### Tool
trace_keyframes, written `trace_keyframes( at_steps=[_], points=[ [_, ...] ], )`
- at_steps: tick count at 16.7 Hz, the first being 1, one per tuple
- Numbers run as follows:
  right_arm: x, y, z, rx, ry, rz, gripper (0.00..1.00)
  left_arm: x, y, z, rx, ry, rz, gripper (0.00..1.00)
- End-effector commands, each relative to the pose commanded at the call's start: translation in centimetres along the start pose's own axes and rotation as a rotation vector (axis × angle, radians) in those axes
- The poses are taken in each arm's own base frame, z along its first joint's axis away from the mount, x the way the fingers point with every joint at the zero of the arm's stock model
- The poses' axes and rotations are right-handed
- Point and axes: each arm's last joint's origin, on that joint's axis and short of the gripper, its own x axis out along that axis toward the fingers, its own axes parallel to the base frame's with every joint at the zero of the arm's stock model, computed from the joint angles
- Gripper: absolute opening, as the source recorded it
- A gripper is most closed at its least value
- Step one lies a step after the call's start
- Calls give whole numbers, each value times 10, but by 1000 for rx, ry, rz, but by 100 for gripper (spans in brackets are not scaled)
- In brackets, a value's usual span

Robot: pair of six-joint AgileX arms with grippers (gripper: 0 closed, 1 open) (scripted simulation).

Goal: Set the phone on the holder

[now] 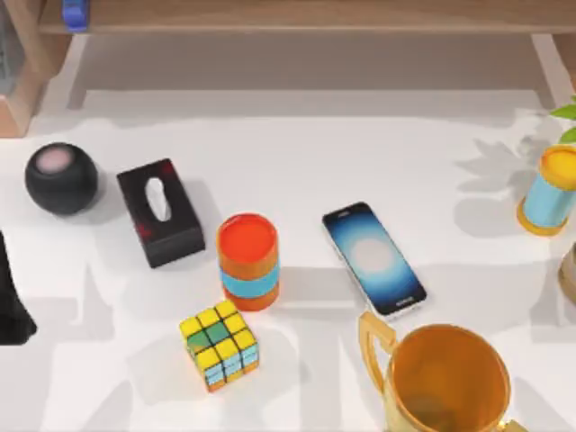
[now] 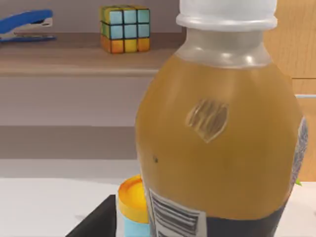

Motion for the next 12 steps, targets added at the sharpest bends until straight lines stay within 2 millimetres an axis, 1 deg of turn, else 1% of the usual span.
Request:
trace_keyframes(
  at_steps=[3, 4, 6, 7, 9, 11, 12],
  points=[
    [0, 0, 3, 1, 0, 2, 100, 0, 0, 0, 0, 0, 0, 100],
    [0, 1, 8, 4, 1, 7, 100, 0, 0, 0, 0, 0, 0, 100],
    [-1, 2, 25, 12, 12, 23, 100, 0, 0, 0, 0, 0, 0, 100],
    [-1, 3, 37, 16, 22, 32, 100, 0, 0, 0, 0, 0, 0, 100],
    [3, 6, 68, 21, 58, 53, 100, 0, 0, 0, 0, 0, 0, 100],
    [12, 10, 104, 21, 122, 76, 100, 0, 0, 0, 0, 0, 0, 100],
    [20, 13, 122, 19, 166, 89, 100, 0, 0, 0, 0, 0, 0, 100]
  ],
)
